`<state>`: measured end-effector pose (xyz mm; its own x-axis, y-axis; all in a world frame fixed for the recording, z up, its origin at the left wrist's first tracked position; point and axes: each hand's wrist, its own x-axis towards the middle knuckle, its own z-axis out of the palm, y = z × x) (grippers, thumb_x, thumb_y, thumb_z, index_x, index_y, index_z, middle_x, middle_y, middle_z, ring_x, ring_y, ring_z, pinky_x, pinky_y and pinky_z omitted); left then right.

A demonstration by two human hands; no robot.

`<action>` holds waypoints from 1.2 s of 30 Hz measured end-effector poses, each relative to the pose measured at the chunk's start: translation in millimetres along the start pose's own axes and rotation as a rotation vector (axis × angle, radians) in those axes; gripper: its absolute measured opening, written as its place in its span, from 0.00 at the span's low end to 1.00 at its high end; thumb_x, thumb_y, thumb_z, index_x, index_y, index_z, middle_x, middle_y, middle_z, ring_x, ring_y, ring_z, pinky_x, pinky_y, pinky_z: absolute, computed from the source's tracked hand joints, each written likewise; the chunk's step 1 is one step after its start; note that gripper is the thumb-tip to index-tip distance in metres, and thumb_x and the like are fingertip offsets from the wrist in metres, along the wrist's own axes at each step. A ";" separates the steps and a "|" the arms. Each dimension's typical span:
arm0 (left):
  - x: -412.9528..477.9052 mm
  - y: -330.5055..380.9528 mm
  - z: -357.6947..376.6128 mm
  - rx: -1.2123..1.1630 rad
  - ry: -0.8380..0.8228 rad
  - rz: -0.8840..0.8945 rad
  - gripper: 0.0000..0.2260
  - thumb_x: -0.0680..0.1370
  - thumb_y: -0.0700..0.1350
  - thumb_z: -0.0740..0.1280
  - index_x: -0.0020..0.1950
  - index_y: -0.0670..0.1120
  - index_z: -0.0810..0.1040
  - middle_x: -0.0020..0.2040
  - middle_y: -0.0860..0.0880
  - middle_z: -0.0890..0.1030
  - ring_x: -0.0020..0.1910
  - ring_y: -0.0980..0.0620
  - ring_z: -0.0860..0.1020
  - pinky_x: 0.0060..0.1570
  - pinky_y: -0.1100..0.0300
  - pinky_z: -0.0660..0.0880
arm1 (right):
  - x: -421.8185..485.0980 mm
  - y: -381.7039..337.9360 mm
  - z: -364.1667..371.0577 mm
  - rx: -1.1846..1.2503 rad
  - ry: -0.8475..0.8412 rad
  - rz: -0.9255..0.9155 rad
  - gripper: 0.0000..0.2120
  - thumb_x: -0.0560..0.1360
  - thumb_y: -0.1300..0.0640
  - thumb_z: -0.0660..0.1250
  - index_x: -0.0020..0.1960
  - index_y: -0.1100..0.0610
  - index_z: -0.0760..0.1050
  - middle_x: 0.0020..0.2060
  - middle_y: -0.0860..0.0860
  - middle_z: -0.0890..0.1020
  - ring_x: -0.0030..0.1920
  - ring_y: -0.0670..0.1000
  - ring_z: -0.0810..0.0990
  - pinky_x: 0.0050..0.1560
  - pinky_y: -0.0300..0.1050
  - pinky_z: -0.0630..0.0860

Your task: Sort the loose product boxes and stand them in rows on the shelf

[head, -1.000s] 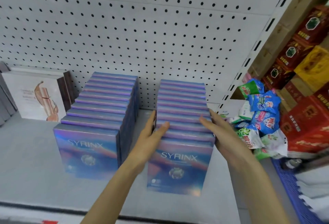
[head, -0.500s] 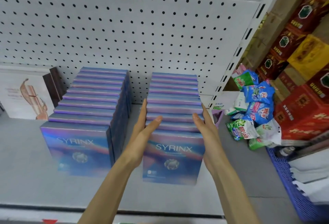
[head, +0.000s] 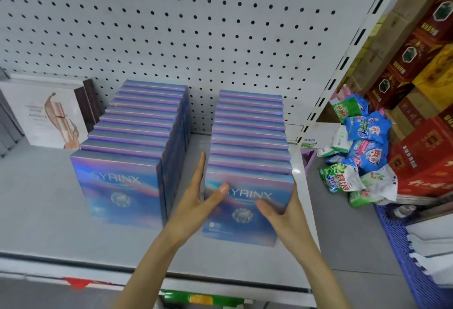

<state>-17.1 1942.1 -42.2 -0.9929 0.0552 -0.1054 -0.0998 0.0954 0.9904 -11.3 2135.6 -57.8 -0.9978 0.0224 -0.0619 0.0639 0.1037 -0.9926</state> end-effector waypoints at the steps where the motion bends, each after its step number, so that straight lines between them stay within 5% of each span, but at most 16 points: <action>1: -1.8 -0.5 4.9 0.007 0.019 0.013 0.36 0.72 0.51 0.67 0.75 0.62 0.50 0.69 0.45 0.72 0.63 0.55 0.73 0.52 0.75 0.71 | -0.9 6.2 2.1 -0.053 0.022 -0.017 0.33 0.68 0.60 0.75 0.68 0.50 0.65 0.60 0.51 0.79 0.56 0.41 0.80 0.44 0.27 0.75; 4: -3.0 4.9 18.1 0.028 0.084 0.090 0.35 0.76 0.41 0.67 0.76 0.56 0.50 0.60 0.27 0.71 0.53 0.56 0.77 0.45 0.76 0.71 | 3.3 8.8 2.3 -0.117 0.062 -0.074 0.39 0.67 0.66 0.76 0.72 0.53 0.62 0.59 0.49 0.78 0.54 0.35 0.78 0.45 0.23 0.72; 6: -1.4 5.2 22.5 -0.010 0.090 0.147 0.34 0.77 0.37 0.65 0.76 0.54 0.51 0.53 0.35 0.77 0.45 0.65 0.79 0.42 0.75 0.73 | 7.3 8.0 -0.6 -0.156 0.076 -0.109 0.43 0.67 0.64 0.77 0.75 0.53 0.58 0.61 0.47 0.77 0.56 0.34 0.77 0.46 0.23 0.72; 10: 2.6 0.4 24.5 -0.121 0.105 0.178 0.32 0.74 0.41 0.65 0.74 0.53 0.55 0.57 0.67 0.77 0.59 0.63 0.77 0.47 0.68 0.77 | 9.1 9.5 0.9 -0.171 0.112 -0.122 0.43 0.65 0.55 0.76 0.75 0.54 0.59 0.60 0.48 0.77 0.56 0.34 0.76 0.45 0.23 0.72; 14: 5.8 -7.1 24.3 -0.130 0.154 0.172 0.30 0.74 0.43 0.69 0.71 0.59 0.60 0.58 0.66 0.76 0.62 0.58 0.76 0.47 0.63 0.78 | 8.2 11.6 1.8 -0.158 0.126 -0.124 0.42 0.65 0.52 0.75 0.74 0.52 0.61 0.59 0.47 0.77 0.56 0.38 0.77 0.43 0.24 0.73; 17: 6.4 -8.4 22.0 -0.093 0.157 0.166 0.31 0.73 0.46 0.70 0.71 0.61 0.60 0.60 0.65 0.75 0.64 0.55 0.75 0.49 0.58 0.80 | 6.1 6.1 0.9 -0.155 0.101 -0.156 0.40 0.66 0.54 0.75 0.71 0.43 0.58 0.62 0.43 0.74 0.59 0.35 0.75 0.45 0.24 0.73; 20: 4.4 -6.7 16.6 0.009 0.172 0.215 0.35 0.73 0.49 0.70 0.75 0.58 0.56 0.69 0.60 0.70 0.70 0.53 0.69 0.58 0.46 0.77 | 2.0 -6.8 -4.4 -0.224 0.097 -0.248 0.44 0.68 0.61 0.76 0.69 0.37 0.53 0.65 0.35 0.65 0.63 0.26 0.65 0.50 0.20 0.68; 22: 2.8 -3.6 12.2 0.143 0.199 0.277 0.37 0.73 0.51 0.71 0.77 0.56 0.55 0.74 0.57 0.63 0.73 0.54 0.63 0.62 0.41 0.73 | 2.0 -17.8 -8.2 -0.457 0.091 -0.396 0.43 0.68 0.54 0.76 0.73 0.39 0.54 0.72 0.38 0.59 0.70 0.29 0.54 0.60 0.19 0.60; 24: 1.1 0.6 7.8 0.272 0.192 0.315 0.37 0.72 0.51 0.70 0.77 0.56 0.55 0.77 0.57 0.58 0.75 0.57 0.58 0.65 0.42 0.71 | 6.9 -22.8 -11.4 -0.818 0.072 -0.588 0.38 0.70 0.47 0.72 0.75 0.46 0.58 0.75 0.47 0.58 0.75 0.43 0.53 0.73 0.35 0.55; 27: 1.4 4.9 1.7 0.352 0.120 0.313 0.34 0.73 0.48 0.70 0.75 0.56 0.59 0.76 0.55 0.60 0.74 0.59 0.61 0.66 0.47 0.71 | 17.2 -32.2 -11.3 -1.067 0.009 -0.652 0.36 0.67 0.46 0.76 0.71 0.53 0.68 0.70 0.54 0.70 0.72 0.53 0.62 0.71 0.55 0.60; 31: 4.0 8.3 -3.1 0.502 0.106 0.318 0.33 0.74 0.45 0.72 0.75 0.55 0.60 0.75 0.54 0.62 0.69 0.59 0.65 0.66 0.56 0.70 | 20.5 -53.2 -6.2 -1.178 -0.024 -0.571 0.34 0.65 0.49 0.79 0.67 0.54 0.73 0.65 0.55 0.75 0.67 0.59 0.71 0.67 0.61 0.67; 36: -0.4 13.2 -12.5 0.612 0.052 0.326 0.33 0.76 0.47 0.69 0.77 0.55 0.56 0.76 0.52 0.60 0.73 0.52 0.64 0.68 0.55 0.66 | 7.9 -73.2 12.9 -1.277 -0.079 -0.357 0.33 0.75 0.47 0.68 0.75 0.48 0.58 0.76 0.51 0.58 0.77 0.55 0.50 0.75 0.59 0.44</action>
<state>-18.9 1930.9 -27.9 -0.9694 0.1304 0.2082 0.2433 0.6260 0.7409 -24.0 2115.4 13.0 -0.9582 -0.2545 0.1311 -0.2740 0.9479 -0.1626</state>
